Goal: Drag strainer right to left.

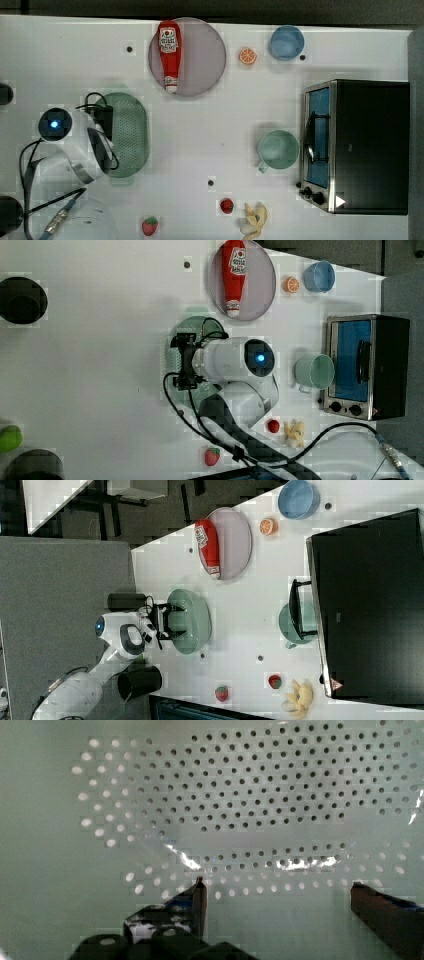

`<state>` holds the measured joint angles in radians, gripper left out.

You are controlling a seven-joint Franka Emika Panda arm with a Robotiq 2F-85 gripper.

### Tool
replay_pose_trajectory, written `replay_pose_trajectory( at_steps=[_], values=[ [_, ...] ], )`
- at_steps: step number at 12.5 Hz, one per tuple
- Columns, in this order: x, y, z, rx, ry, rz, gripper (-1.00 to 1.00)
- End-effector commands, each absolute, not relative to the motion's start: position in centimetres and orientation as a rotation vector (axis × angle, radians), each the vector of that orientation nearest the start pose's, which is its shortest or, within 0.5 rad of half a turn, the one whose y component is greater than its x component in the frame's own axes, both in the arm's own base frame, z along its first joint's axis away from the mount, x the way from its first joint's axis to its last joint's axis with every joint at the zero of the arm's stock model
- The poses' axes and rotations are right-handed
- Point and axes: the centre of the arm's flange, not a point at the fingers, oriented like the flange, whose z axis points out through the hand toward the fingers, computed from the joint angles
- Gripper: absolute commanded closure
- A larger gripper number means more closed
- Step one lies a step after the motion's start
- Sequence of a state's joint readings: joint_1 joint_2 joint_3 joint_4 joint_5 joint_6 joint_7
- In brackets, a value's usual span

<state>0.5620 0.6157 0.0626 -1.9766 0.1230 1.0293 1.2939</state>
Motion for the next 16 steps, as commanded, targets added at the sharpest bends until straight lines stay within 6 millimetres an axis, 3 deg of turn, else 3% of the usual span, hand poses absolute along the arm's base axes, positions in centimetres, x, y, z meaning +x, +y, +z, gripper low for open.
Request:
replay_pose_trajectory(
  at_steps=[1,6,8,10,12,14,16],
  values=[
    [47.9,41.0,14.7,-2.155,2.225,0.188,-1.00],
    [47.2,44.6,14.4,-2.147,2.192,0.226,-1.00],
    [47.6,44.9,15.4,-2.155,2.166,0.220,-1.00],
    [48.2,44.0,17.9,-2.269,2.096,0.217,-1.00],
    [49.6,41.9,23.1,-2.431,1.969,0.207,-1.00],
    [51.6,38.6,30.2,-2.505,1.856,0.179,-1.00],
    [53.3,33.8,38.1,-2.569,1.710,0.146,-1.00]
  ],
)
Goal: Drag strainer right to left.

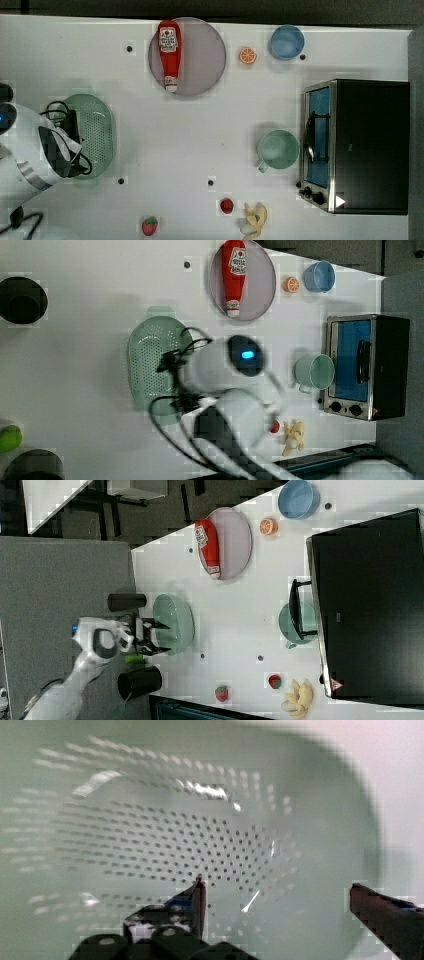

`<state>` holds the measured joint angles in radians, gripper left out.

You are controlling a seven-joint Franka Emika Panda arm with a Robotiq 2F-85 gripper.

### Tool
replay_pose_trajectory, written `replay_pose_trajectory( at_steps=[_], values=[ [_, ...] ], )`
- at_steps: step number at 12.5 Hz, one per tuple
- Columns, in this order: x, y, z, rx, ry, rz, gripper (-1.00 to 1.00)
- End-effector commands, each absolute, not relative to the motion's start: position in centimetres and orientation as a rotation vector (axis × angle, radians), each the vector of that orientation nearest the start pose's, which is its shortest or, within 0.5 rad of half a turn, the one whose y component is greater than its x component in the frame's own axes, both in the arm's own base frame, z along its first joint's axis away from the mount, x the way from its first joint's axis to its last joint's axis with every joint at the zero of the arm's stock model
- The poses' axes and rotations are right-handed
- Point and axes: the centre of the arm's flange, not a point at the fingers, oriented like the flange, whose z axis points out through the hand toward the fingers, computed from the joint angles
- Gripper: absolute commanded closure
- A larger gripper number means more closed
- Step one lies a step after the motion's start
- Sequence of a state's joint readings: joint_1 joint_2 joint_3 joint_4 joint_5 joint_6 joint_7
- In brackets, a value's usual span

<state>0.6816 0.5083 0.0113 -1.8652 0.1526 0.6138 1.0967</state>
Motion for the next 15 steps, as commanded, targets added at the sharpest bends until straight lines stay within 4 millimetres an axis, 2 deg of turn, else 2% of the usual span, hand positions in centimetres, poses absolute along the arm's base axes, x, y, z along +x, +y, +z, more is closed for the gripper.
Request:
replay_pose_trajectory(
  at_steps=[1,3,5,7,9,10,12,13,15],
  values=[
    [53.8,30.8,41.9,-2.584,1.664,0.137,-1.00],
    [54.3,23.2,48.9,-2.591,1.611,0.132,-1.00],
    [54.0,14.8,54.3,-2.649,1.505,0.086,-1.00],
    [53.2,6.4,57.4,-2.766,1.404,0.004,-1.00],
    [51.8,-0.4,59.3,-2.857,1.348,-0.031,-1.00],
    [51.1,-2.9,60.1,-2.840,1.366,-0.024,-1.00],
    [50.1,-6.5,61.1,-2.773,1.432,-0.026,-1.00],
    [49.6,-7.8,61.1,-2.756,1.453,-0.012,-1.00],
    [49.5,-8.6,61.1,-2.748,1.457,-0.010,-1.00]
  ],
)
